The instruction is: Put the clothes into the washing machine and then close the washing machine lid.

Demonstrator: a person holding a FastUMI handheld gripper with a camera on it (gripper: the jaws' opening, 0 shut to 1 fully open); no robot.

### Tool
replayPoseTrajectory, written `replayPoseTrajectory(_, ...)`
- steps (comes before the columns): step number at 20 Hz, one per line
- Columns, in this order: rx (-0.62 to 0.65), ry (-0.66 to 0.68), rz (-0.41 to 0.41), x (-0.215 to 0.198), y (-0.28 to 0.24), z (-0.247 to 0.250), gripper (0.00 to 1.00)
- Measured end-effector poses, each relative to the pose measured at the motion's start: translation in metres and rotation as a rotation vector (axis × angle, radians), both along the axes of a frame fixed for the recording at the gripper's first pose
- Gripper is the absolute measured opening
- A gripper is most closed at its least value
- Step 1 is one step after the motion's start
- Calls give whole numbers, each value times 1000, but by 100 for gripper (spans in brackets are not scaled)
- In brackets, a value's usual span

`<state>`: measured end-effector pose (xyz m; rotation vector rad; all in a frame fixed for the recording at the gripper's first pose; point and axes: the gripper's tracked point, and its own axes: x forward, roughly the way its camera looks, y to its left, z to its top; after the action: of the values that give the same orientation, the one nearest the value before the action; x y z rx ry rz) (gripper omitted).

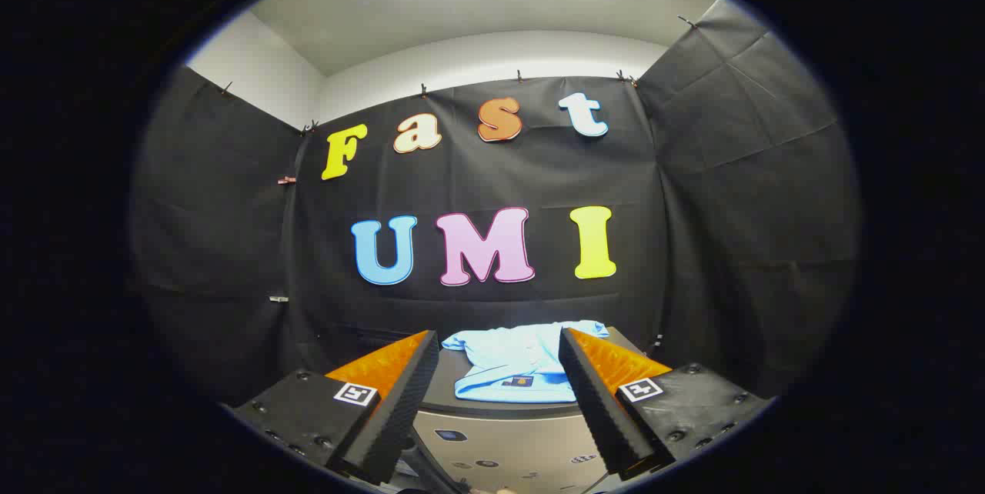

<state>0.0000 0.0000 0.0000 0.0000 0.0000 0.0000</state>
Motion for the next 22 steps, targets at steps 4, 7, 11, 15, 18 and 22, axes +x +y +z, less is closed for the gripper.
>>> replayPoseTrajectory(4,-11,-2,-6,0,0,1,98)
replayPoseTrajectory(7,-17,-6,-1,-1,2,3,98)
replayPoseTrajectory(11,-22,-8,-8,-1,-1,2,98)
replayPoseTrajectory(15,-17,-7,-10,0,-1,2,98)
replayPoseTrajectory(18,-24,-9,-7,0,2,2,98)
replayPoseTrajectory(22,-29,-11,-10,1,2,2,98)
